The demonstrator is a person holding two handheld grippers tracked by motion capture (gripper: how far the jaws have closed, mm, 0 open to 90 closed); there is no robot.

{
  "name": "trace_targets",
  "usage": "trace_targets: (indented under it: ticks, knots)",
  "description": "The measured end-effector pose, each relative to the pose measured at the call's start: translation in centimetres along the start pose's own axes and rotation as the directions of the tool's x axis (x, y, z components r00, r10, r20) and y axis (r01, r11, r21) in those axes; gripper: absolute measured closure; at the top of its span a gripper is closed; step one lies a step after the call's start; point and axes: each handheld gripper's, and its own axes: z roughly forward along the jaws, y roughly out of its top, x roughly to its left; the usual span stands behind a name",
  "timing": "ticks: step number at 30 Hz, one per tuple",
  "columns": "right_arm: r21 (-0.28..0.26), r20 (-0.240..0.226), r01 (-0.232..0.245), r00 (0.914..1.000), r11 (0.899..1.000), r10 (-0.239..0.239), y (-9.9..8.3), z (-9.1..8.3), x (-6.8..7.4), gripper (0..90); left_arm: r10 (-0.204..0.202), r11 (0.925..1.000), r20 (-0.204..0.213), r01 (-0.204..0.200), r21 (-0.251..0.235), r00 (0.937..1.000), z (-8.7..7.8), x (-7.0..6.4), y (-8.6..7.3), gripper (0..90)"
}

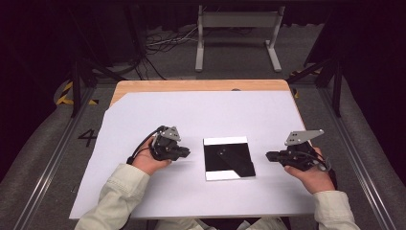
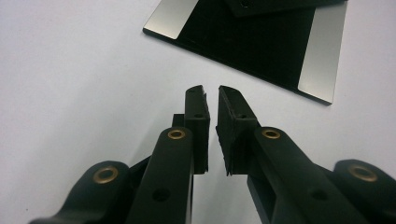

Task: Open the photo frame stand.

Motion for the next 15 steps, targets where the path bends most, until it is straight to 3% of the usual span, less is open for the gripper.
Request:
trace_targets:
  ticks: [15]
  knots:
    - [0.057,-0.019,0.052,0.9985,0.997,-0.051,-0.27,-0.34,0.85,83.2,-0.009,1.0,0.014,0.009,0.002,0.9999,-0.15,0.52,-0.29,79.3]
